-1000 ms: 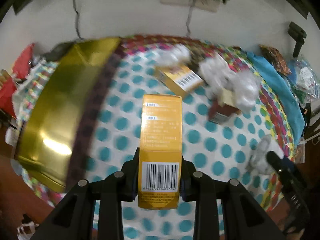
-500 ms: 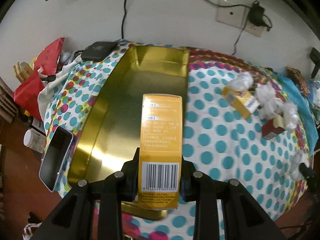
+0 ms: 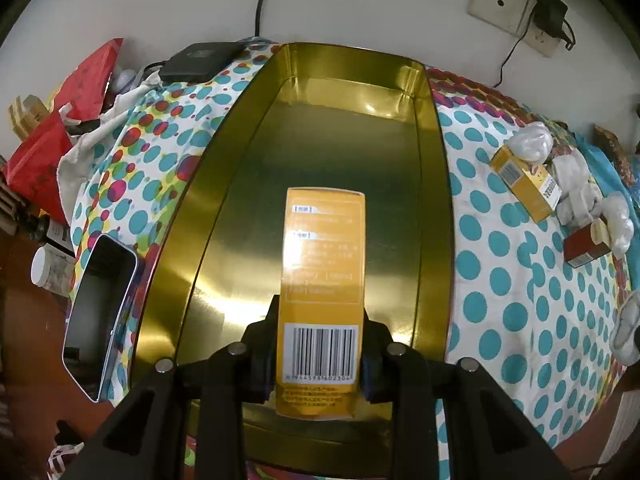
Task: Organize objects
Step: 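Lower the yellow box into the gold tin tray with the left gripper while the right carries the cloth, then lower the white cloth into the gold tray and open the right gripper, then grasp the clear plastic bag with the right gripper, then grasp the small cream-topped brown box with the left gripper, then carry the cream-topped box over the gold tray with the left gripper, then set the cream-topped box in the tray with the left gripper while the right carries the bag over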
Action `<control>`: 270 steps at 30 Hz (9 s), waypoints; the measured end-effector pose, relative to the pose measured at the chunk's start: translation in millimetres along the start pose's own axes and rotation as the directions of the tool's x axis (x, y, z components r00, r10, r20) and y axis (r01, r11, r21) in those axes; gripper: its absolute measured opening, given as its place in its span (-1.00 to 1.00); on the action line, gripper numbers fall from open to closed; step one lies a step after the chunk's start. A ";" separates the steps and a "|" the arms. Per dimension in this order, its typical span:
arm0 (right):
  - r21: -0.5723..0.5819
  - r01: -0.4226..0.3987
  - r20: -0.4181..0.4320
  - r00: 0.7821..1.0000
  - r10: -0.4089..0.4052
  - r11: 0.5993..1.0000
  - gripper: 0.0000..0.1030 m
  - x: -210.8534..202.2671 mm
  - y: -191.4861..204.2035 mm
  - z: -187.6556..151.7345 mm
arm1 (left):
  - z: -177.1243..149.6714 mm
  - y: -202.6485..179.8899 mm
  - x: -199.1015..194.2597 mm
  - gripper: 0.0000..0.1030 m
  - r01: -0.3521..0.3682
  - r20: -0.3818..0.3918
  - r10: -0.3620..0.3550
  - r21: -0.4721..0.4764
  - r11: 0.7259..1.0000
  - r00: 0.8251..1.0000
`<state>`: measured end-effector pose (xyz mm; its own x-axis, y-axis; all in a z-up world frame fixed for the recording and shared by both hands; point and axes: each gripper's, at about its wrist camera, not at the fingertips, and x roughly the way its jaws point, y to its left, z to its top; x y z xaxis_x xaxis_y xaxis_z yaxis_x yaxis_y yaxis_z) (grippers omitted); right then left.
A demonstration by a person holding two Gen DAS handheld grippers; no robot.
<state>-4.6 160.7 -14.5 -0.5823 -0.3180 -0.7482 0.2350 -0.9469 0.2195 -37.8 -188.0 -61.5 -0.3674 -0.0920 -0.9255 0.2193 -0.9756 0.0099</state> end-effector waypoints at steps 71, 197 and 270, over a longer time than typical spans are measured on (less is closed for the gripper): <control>-0.336 -0.037 0.058 0.997 0.059 0.941 0.41 101.9 204.0 95.4 | -53.7 25.8 -67.5 -0.11 0.102 0.196 -0.088 -0.063 0.993 0.977; 0.016 0.046 0.113 0.992 -0.047 0.999 -0.38 25.7 -42.5 -17.8 | -36.5 -201.6 -13.6 -0.42 0.170 0.225 -0.230 0.258 0.951 0.947; -0.172 0.040 0.069 0.997 -0.028 0.984 -0.38 26.3 62.4 -32.2 | -47.7 37.7 -16.1 -0.35 0.075 0.199 -0.048 -0.129 0.989 0.979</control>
<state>19.8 94.8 -40.6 -0.6412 -0.2937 -0.7090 0.3422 -0.9363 0.0784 19.5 -213.8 -64.3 -0.5498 -0.0824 -0.8312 0.3062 -0.9457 -0.1088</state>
